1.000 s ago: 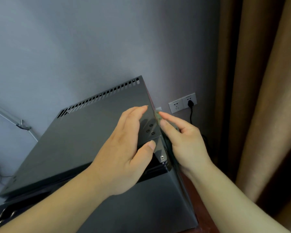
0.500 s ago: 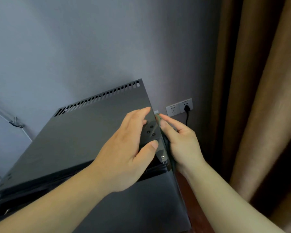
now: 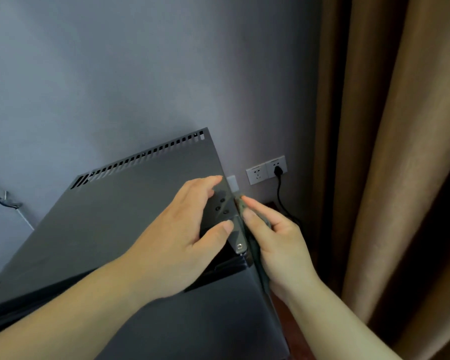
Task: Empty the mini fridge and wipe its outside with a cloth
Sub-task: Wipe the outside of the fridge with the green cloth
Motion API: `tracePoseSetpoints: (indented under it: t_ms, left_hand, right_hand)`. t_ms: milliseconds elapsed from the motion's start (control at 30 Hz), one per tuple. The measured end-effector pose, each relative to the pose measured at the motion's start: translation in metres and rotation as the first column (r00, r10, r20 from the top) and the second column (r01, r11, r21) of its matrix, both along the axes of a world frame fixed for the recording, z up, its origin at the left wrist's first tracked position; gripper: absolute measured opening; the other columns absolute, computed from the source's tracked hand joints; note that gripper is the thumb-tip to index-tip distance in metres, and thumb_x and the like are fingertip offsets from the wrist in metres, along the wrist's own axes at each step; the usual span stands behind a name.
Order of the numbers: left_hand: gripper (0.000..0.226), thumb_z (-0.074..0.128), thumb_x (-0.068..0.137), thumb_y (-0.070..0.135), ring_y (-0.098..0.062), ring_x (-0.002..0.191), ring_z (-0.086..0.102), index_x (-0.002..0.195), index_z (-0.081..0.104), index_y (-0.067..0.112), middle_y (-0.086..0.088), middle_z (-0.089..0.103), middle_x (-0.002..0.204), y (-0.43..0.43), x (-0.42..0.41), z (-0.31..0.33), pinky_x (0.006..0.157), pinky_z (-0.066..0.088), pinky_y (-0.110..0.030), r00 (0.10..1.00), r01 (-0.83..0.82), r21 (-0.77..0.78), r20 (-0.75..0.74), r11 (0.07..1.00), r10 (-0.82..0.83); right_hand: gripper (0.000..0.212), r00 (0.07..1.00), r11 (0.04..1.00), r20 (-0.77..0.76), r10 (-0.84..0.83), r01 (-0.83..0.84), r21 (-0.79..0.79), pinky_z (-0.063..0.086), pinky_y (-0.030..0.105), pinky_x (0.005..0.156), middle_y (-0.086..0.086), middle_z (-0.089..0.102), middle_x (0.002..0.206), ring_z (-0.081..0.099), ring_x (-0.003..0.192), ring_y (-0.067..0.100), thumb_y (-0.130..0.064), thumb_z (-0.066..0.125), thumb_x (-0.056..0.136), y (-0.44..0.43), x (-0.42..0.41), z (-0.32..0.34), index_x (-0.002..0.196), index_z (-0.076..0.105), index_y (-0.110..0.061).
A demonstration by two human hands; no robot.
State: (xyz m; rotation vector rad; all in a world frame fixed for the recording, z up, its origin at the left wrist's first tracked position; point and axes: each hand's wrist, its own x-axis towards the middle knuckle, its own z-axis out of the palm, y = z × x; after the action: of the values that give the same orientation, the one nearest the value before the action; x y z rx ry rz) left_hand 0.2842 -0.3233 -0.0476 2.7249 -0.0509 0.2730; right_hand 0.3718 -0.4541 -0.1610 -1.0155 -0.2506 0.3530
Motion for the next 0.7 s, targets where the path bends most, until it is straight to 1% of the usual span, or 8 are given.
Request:
tracePoseSetpoints:
  t_ms: [67, 133, 267, 333, 367, 467, 600, 700]
  left_hand:
    - [0.058, 0.040, 0.090, 0.064, 0.017, 0.132, 0.030, 0.144, 0.022, 0.052, 0.040, 0.030, 0.140, 0.006, 0.005, 0.008, 0.101, 0.029, -0.009, 0.998, 0.022, 0.046, -0.058, 0.999, -0.019]
    - [0.063, 0.036, 0.084, 0.071, 0.016, 0.129, 0.033, 0.143, 0.023, 0.050, 0.038, 0.030, 0.141, 0.013, 0.014, 0.018, 0.101, 0.031, -0.011, 0.996, 0.048, 0.144, -0.087, 0.988, -0.035]
    - [0.074, 0.035, 0.086, 0.073, 0.002, 0.136, 0.035, 0.149, 0.029, 0.036, 0.022, 0.033, 0.147, 0.024, 0.043, 0.023, 0.112, 0.036, -0.029, 0.987, 0.111, 0.237, -0.140, 0.965, -0.080]
    - [0.076, 0.034, 0.086, 0.075, 0.002, 0.139, 0.031, 0.151, 0.025, 0.036, 0.022, 0.029, 0.150, 0.030, 0.055, 0.022, 0.113, 0.034, -0.029, 0.979, 0.151, 0.275, -0.174, 0.949, -0.105]
    - [0.078, 0.032, 0.086, 0.076, 0.002, 0.141, 0.028, 0.152, 0.022, 0.037, 0.023, 0.026, 0.151, 0.034, 0.061, 0.021, 0.113, 0.033, -0.028, 0.975, 0.163, 0.292, -0.192, 0.942, -0.109]
    - [0.083, 0.028, 0.084, 0.080, 0.005, 0.142, 0.023, 0.154, 0.018, 0.037, 0.027, 0.019, 0.152, 0.046, 0.072, 0.021, 0.113, 0.030, -0.025, 0.969, 0.161, 0.293, -0.226, 0.943, -0.095]
    - [0.086, 0.030, 0.083, 0.081, 0.009, 0.142, 0.020, 0.155, 0.016, 0.037, 0.029, 0.018, 0.153, 0.060, 0.083, 0.018, 0.114, 0.027, -0.024, 0.967, 0.162, 0.256, -0.232, 0.953, -0.102]
    - [0.085, 0.032, 0.083, 0.080, 0.010, 0.142, 0.020, 0.155, 0.017, 0.039, 0.030, 0.020, 0.153, 0.066, 0.088, 0.015, 0.112, 0.028, -0.024, 0.970, 0.152, 0.227, -0.222, 0.962, -0.101]
  right_hand:
    - [0.026, 0.999, 1.000, -0.043, -0.013, 0.011, -0.029, 0.051, 0.044, 0.104, -0.002, 0.075, 0.117, 0.070, 0.112, 0.016, -0.022, 0.069, 0.094, 0.000, -0.003, -0.013, 0.119, 0.074, -0.025]
    - [0.024, 0.997, 0.999, -0.075, -0.011, 0.008, -0.038, 0.052, 0.046, 0.104, -0.001, 0.076, 0.113, 0.071, 0.109, 0.017, -0.021, 0.070, 0.093, 0.001, -0.001, -0.016, 0.117, 0.075, -0.025]
    - [0.026, 1.000, 0.999, -0.006, -0.017, 0.017, -0.035, 0.054, 0.039, 0.099, -0.005, 0.076, 0.113, 0.071, 0.109, 0.013, -0.020, 0.070, 0.093, 0.004, 0.007, -0.008, 0.117, 0.075, -0.026]
    - [0.027, 1.000, 0.998, -0.002, -0.022, 0.022, -0.052, 0.053, 0.037, 0.099, -0.007, 0.075, 0.114, 0.070, 0.110, 0.010, -0.020, 0.069, 0.093, 0.005, 0.009, -0.014, 0.118, 0.075, -0.027]
    - [0.026, 0.999, 0.998, -0.017, -0.031, 0.030, -0.063, 0.053, 0.039, 0.100, -0.007, 0.075, 0.114, 0.070, 0.110, 0.010, -0.022, 0.070, 0.092, 0.006, 0.010, -0.021, 0.118, 0.075, -0.028]
    - [0.026, 0.996, 0.996, -0.076, -0.054, 0.048, -0.072, 0.052, 0.047, 0.103, -0.004, 0.076, 0.114, 0.070, 0.109, 0.014, -0.029, 0.072, 0.090, 0.015, 0.015, -0.032, 0.116, 0.076, -0.029]
    - [0.025, 0.998, 0.998, -0.018, -0.068, 0.068, -0.007, 0.053, 0.042, 0.101, -0.003, 0.077, 0.111, 0.071, 0.109, 0.015, -0.022, 0.072, 0.090, 0.027, 0.030, -0.020, 0.114, 0.077, -0.025]
    - [0.027, 0.996, 0.996, 0.013, -0.089, 0.089, -0.013, 0.053, 0.040, 0.101, -0.005, 0.077, 0.110, 0.071, 0.108, 0.012, -0.027, 0.073, 0.086, 0.032, 0.037, -0.023, 0.113, 0.077, -0.025]
